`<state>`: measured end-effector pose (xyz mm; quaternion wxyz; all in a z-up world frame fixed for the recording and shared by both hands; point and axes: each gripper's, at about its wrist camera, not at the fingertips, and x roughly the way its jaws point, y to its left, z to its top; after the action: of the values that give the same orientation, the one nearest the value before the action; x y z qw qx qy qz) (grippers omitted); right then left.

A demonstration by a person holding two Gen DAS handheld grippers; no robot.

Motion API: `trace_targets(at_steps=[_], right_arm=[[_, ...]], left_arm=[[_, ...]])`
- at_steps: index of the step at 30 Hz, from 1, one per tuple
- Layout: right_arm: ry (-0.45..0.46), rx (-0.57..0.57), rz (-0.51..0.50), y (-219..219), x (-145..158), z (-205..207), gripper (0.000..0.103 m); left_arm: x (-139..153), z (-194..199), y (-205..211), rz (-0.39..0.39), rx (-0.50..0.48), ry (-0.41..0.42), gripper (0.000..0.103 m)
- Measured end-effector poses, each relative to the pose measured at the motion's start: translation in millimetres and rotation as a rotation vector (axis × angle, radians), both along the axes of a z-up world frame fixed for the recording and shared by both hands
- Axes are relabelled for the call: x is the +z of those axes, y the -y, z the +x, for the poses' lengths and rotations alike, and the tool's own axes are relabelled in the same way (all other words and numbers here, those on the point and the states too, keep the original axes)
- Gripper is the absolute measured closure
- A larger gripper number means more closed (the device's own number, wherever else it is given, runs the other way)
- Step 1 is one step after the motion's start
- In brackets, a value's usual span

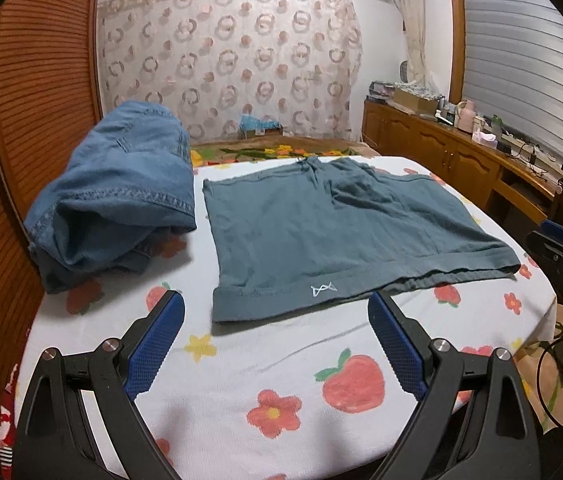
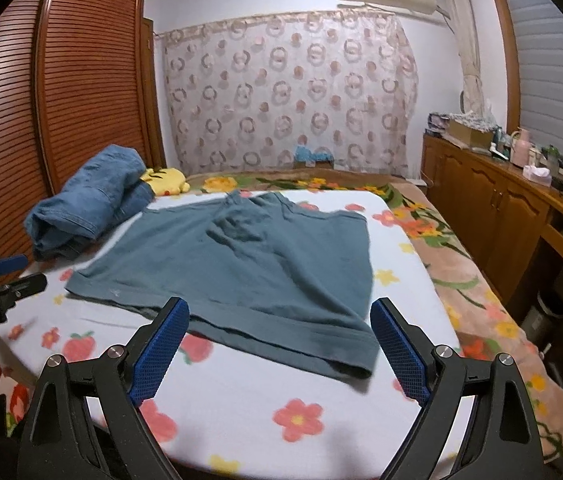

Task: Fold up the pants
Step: 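Move both grippers down toward the leg hems of the shorts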

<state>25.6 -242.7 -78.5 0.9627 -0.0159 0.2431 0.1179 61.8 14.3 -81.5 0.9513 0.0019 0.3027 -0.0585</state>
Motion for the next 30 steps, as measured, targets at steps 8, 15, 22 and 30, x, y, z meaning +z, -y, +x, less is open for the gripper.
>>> trace_targets(at_steps=[8, 15, 22, 30], right_arm=[[-0.054, -0.042, -0.015, -4, 3, 2, 0.012], [-0.088, -0.080, -0.013, -6, 7, 2, 0.012], [-0.095, -0.096, -0.008, -15, 13, 1, 0.012], [-0.076, -0.083, 0.006, -7, 8, 7, 0.012]], left_arm=[[-21, 13, -18, 0.013, 0.003, -0.063, 0.009], [-31, 24, -30, 0.013, -0.001, -0.095, 0.009], [-40, 39, -38, 0.038, -0.036, -0.162, 0.009], [-55, 55, -37, 0.046, -0.065, -0.256, 0.007]])
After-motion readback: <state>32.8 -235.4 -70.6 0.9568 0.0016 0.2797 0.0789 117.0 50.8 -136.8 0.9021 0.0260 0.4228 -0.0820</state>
